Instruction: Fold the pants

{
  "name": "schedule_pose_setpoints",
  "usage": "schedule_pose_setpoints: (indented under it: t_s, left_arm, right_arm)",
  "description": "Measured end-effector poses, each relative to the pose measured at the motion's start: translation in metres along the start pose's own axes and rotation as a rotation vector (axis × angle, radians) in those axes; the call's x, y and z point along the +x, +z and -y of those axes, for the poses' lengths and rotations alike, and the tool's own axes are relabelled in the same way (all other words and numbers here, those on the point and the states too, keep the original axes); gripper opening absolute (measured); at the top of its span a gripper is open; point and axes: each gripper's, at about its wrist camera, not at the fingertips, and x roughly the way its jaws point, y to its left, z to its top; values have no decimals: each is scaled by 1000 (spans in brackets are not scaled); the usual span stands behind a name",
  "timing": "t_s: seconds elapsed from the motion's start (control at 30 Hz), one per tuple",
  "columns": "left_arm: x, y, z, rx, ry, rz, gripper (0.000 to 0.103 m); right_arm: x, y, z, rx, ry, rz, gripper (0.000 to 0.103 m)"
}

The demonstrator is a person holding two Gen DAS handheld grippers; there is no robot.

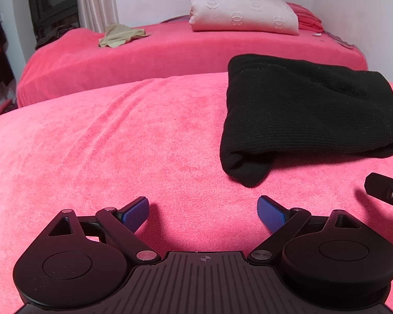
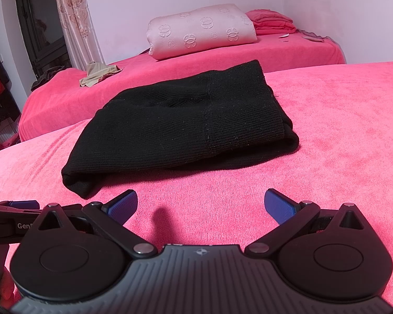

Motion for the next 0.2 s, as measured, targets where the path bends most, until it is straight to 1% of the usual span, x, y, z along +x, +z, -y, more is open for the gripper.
schedule_pose_setpoints:
  t_s: [0.2]
  left_arm:
    - [0,0,1,15,1,0,103]
  right_arm:
    - [0,0,0,0,1,0,103]
